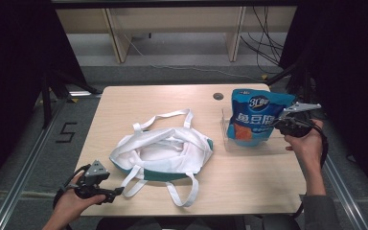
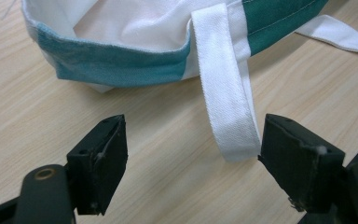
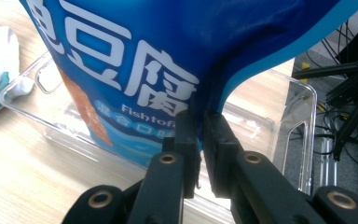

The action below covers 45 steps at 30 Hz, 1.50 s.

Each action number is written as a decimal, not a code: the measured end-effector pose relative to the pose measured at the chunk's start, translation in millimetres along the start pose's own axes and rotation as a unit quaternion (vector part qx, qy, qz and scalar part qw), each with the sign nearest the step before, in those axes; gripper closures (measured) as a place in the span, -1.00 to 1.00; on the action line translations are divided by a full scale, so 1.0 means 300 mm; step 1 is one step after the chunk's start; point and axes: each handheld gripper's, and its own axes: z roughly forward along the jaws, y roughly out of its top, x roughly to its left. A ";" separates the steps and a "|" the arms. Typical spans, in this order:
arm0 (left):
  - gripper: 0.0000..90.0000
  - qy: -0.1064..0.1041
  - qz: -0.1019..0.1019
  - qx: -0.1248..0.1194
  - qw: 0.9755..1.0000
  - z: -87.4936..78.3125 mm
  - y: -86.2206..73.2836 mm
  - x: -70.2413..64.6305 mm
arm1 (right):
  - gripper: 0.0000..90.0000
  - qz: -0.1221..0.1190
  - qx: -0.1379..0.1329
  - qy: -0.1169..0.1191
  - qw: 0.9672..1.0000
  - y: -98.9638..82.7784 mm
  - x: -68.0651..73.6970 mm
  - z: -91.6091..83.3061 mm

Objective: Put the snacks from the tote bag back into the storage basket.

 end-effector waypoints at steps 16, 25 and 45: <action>-0.50 0.002 -0.011 -0.003 1.000 -0.012 -0.002 0.011 | 0.46 0.015 -0.032 0.047 0.998 -0.004 0.107 -0.093; -0.50 0.008 -0.007 -0.010 1.000 -0.015 -0.002 0.012 | 0.03 0.046 -0.057 0.116 0.991 0.029 0.263 -0.075; -0.51 0.009 -0.008 -0.013 1.000 -0.016 -0.001 0.007 | -0.20 0.002 -0.043 0.175 0.984 0.026 0.452 0.031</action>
